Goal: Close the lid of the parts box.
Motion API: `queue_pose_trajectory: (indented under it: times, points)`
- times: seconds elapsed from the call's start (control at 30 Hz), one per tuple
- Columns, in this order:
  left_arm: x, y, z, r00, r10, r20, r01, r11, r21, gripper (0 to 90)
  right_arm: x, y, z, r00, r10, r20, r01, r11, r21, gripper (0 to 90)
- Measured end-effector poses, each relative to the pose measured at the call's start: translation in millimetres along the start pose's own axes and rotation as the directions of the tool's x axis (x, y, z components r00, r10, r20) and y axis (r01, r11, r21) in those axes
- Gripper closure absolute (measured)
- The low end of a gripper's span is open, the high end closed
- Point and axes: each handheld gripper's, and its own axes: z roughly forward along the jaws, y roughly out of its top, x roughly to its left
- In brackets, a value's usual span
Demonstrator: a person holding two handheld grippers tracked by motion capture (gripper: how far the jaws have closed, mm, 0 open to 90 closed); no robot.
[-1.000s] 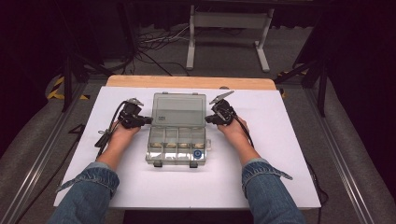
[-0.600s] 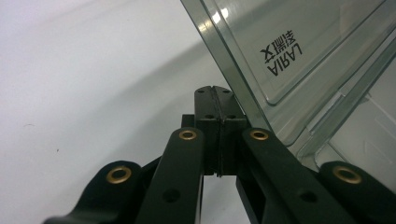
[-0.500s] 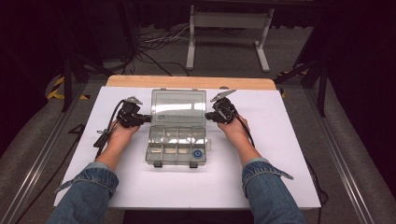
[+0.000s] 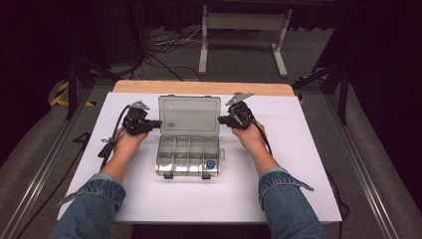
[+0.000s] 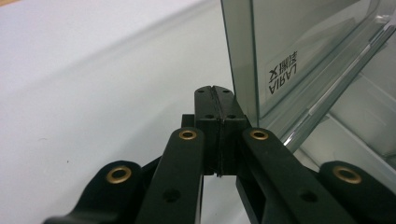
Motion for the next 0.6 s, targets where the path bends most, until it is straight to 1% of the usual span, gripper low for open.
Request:
queue_pose_trajectory:
  times: [0.07, 0.17, 0.2, 0.3, 0.4, 0.43, 0.6]
  points:
    - [-1.2, 0.3, -1.4, 1.0000, -0.007, 0.004, 0.007, 1.0000, -0.004, 89.4, 0.4, 0.7, -1.7, 1.0000, 0.001, 0.000, -0.001, 1.000, -0.008, 90.0]
    - [-1.1, 0.8, -3.0, 1.0000, 0.001, 0.006, -0.001, 0.9999, -0.014, 89.4, 0.9, 1.6, -4.1, 1.0000, 0.000, -0.002, 0.000, 1.000, -0.017, 90.0]
    - [-1.5, 0.9, -4.3, 1.0000, -0.002, 0.002, 0.002, 0.9998, -0.020, 89.3, 1.2, 1.9, -4.6, 1.0000, -0.003, -0.002, 0.003, 1.000, -0.018, 90.0]
    - [-2.2, 1.2, -6.9, 0.9999, -0.003, 0.010, 0.003, 0.9996, -0.030, 89.4, 2.2, 2.8, -7.6, 1.0000, -0.006, -0.004, 0.006, 1.000, -0.027, 90.0]
    - [-2.5, 1.7, -8.0, 1.0000, 0.001, 0.009, -0.001, 0.9993, -0.037, 89.3, 2.5, 3.4, -9.7, 1.0000, -0.006, -0.006, 0.006, 0.999, -0.037, 90.0]
    - [-3.2, 1.9, -9.0, 0.9999, -0.001, 0.013, 0.001, 0.9992, -0.040, 89.3, 3.1, 4.2, -11.6, 1.0000, -0.007, -0.006, 0.006, 0.999, -0.046, 90.0]
    - [-3.3, 1.8, -12.0, 0.9997, 0.001, 0.025, 0.000, 0.9983, -0.058, 89.4, 4.8, 5.0, -16.5, 0.9998, -0.012, -0.014, 0.011, 0.998, -0.057, 90.0]
